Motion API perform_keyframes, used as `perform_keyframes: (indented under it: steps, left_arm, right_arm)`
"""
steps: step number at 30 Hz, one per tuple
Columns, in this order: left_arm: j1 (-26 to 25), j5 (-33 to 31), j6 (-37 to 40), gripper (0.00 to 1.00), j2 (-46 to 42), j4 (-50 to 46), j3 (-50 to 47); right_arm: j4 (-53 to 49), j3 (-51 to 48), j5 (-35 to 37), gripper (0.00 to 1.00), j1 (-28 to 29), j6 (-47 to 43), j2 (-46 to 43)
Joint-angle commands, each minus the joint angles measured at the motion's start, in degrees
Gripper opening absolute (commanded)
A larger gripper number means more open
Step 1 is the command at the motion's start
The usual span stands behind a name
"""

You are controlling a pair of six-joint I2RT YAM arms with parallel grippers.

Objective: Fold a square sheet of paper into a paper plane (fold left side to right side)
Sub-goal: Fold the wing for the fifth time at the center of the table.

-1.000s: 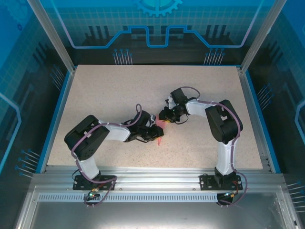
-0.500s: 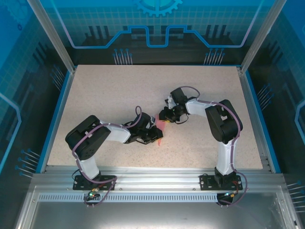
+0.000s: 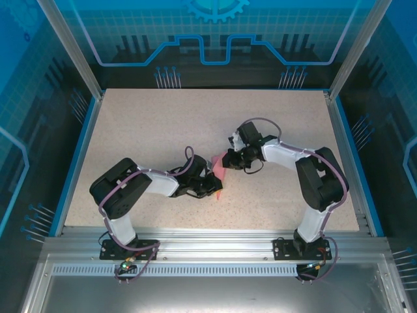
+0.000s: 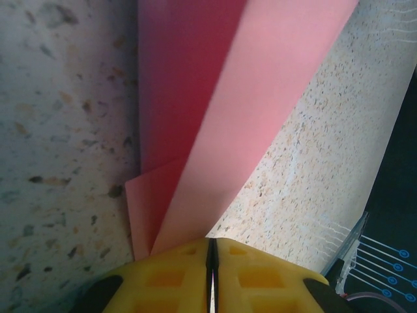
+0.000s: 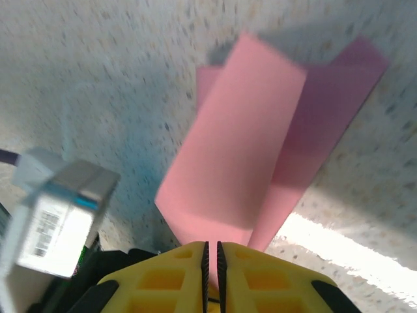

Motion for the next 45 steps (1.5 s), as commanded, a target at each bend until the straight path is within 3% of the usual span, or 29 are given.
perform_keyframes:
  steps: [1, 9, 16, 45]
  left_arm:
    - [-0.87, -1.67, -0.79, 0.13, 1.41, -7.25, -2.07]
    - [-0.90, -2.26, -0.75, 0.12, 1.19, -8.44, -1.99]
    - [-0.87, -2.01, -1.03, 0.11, 2.00, -9.29, -1.78]
    - [-0.86, -1.91, -1.30, 0.07, 2.24, -8.69, -2.87]
  right_arm:
    - [0.75, -1.22, -1.56, 0.14, 2.35, 1.75, 1.17]
    - [2.48, -0.52, -1.91, 0.14, 4.47, 2.26, 5.72]
    - [-0.62, 2.18, 3.56, 0.14, 4.33, -1.56, 8.72]
    - [-4.35, 17.59, 4.97, 0.16, -6.03, -8.47, 20.10]
